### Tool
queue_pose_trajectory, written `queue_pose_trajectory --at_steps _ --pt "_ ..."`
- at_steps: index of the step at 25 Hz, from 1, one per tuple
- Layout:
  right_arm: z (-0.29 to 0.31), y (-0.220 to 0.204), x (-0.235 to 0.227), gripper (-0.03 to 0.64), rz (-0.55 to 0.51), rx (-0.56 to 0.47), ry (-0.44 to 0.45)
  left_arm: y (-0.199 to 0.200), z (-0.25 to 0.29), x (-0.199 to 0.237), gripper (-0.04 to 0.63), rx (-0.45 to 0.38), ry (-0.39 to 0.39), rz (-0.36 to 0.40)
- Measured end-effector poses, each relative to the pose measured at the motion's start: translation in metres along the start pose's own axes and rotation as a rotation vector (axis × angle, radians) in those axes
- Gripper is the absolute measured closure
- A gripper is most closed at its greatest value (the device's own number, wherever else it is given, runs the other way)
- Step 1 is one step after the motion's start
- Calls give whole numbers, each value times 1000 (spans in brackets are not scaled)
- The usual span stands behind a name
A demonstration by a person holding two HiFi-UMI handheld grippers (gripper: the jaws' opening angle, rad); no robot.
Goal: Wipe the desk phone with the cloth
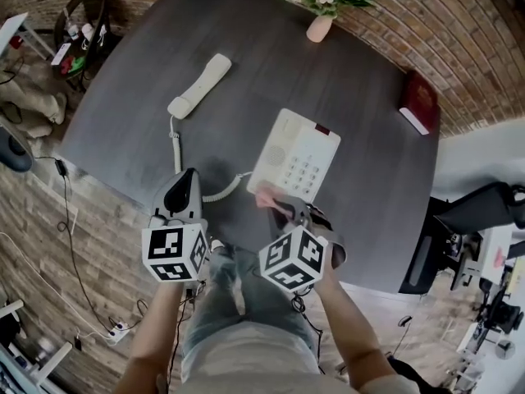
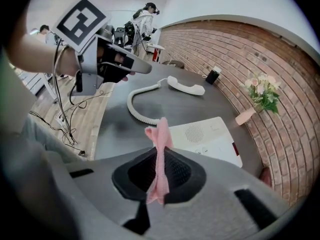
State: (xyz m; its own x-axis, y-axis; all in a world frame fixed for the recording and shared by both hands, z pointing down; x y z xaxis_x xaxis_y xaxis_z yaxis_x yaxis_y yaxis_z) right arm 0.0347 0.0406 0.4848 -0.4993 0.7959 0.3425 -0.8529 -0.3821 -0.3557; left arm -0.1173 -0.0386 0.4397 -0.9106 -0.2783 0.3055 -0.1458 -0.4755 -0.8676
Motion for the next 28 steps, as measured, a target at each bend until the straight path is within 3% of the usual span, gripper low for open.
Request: queue_pose_trajectory --at_steps 14,28 --pt "-18 -19 -74 595 -17 11 -99 33 41 -39 592 -31 -52 9" --pt "-7 -36 -148 595 -36 26 -150 45 87 -53 592 -18 -47 7"
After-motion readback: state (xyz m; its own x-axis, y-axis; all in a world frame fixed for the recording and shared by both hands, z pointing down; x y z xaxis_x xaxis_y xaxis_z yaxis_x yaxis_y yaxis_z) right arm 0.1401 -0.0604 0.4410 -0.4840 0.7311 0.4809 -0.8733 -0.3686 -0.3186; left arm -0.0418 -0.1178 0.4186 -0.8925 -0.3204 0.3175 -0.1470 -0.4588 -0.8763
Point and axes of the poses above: the fingertips, and each gripper's own axes: z forward along the fingers, x to its left, y out of its top, the point moved 1 cm from there along -z, backward along the fingers, and after that the axes turned 7 degrees about -z, right-handed, at the moved point
